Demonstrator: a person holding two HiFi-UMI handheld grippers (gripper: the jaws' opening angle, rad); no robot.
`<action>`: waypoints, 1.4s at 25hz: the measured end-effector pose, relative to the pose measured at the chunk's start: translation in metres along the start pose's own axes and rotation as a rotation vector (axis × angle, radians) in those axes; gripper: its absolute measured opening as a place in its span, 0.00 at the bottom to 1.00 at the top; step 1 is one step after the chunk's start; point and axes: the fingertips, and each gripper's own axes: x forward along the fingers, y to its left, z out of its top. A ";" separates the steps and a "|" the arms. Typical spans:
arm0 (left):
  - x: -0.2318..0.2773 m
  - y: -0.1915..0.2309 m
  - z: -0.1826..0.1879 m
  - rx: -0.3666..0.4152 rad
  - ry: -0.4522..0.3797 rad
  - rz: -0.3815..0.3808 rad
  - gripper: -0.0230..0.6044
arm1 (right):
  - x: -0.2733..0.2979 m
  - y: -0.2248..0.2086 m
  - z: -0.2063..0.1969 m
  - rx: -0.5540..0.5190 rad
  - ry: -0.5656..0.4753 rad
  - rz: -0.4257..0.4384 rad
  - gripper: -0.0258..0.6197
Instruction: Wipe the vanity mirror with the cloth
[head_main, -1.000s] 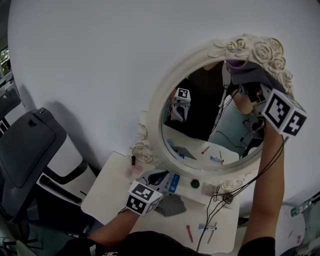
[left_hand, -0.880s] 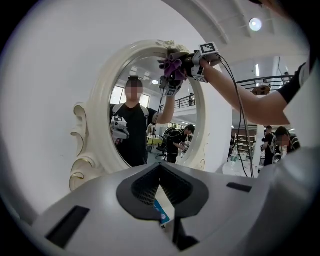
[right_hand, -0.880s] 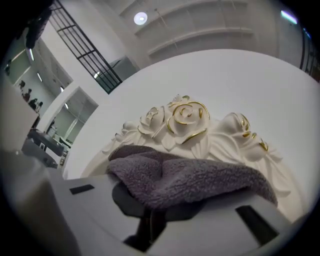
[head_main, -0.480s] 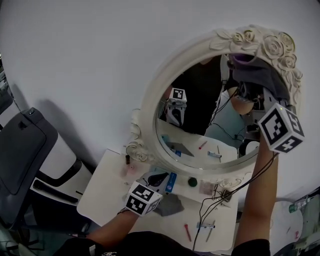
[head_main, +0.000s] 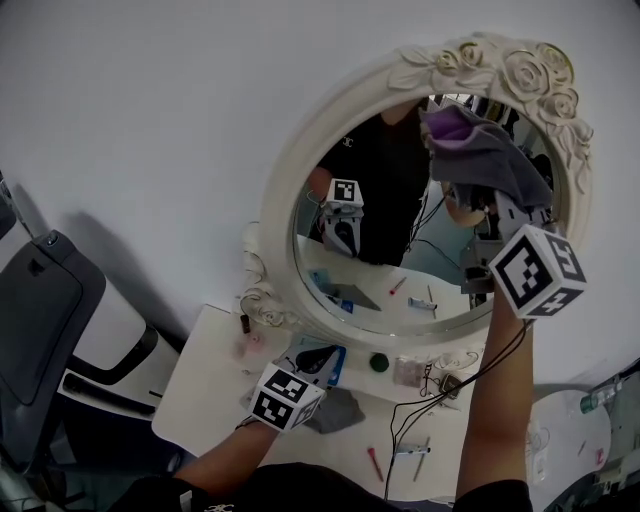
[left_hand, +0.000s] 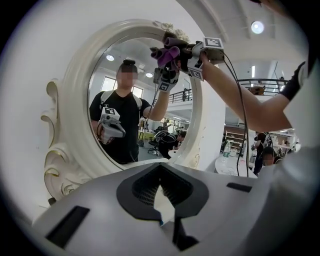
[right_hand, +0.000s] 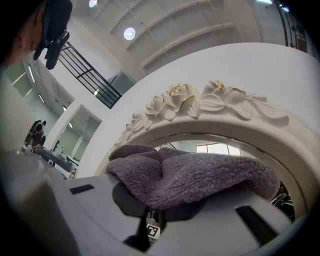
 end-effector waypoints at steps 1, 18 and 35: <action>0.001 -0.001 0.000 0.002 0.003 -0.002 0.04 | -0.002 0.002 -0.006 -0.011 0.006 -0.003 0.08; -0.003 -0.011 -0.001 0.018 0.014 0.002 0.04 | -0.044 0.030 -0.138 -0.033 0.135 0.000 0.08; -0.015 -0.011 -0.008 0.025 0.032 0.045 0.04 | -0.085 0.045 -0.245 0.149 0.269 0.060 0.08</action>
